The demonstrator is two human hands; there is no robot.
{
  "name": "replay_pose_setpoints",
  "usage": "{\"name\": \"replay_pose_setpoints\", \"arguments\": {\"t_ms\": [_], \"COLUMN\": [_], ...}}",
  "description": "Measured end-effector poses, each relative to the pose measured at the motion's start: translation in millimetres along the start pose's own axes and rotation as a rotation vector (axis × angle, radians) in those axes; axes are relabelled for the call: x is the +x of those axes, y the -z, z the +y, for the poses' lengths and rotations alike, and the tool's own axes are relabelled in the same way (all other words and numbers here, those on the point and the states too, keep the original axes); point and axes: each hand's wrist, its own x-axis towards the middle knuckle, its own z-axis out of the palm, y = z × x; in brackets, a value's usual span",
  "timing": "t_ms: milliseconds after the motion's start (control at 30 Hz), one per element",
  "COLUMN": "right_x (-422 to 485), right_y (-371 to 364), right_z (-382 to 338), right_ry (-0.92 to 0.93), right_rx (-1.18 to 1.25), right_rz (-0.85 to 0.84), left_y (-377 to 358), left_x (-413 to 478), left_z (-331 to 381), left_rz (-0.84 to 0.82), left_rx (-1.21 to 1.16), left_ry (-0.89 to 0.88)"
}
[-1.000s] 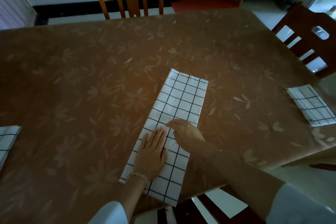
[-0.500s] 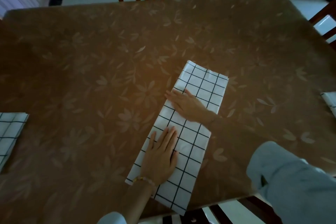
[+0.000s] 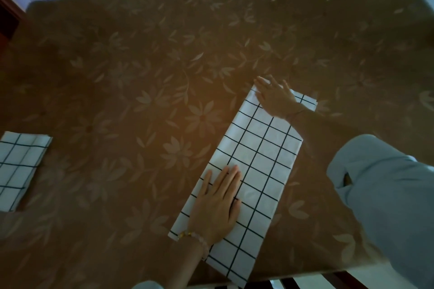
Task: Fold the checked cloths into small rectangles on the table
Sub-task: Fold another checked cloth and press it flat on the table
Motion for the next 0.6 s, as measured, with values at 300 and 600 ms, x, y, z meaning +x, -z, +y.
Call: {"name": "replay_pose_setpoints", "arguments": {"t_ms": [300,600], "right_x": [-10,-139], "right_y": [10,-36], "right_z": [-6,-57], "right_ry": [-0.097,-0.012], "right_rx": [0.072,0.249], "right_rz": [0.098,0.065], "left_y": [-1,-3], "left_x": [1,0], "left_z": [-2,-3], "left_rz": [-0.007,0.013], "left_rx": [-0.004,-0.028], "left_ry": [-0.001,-0.01]}}
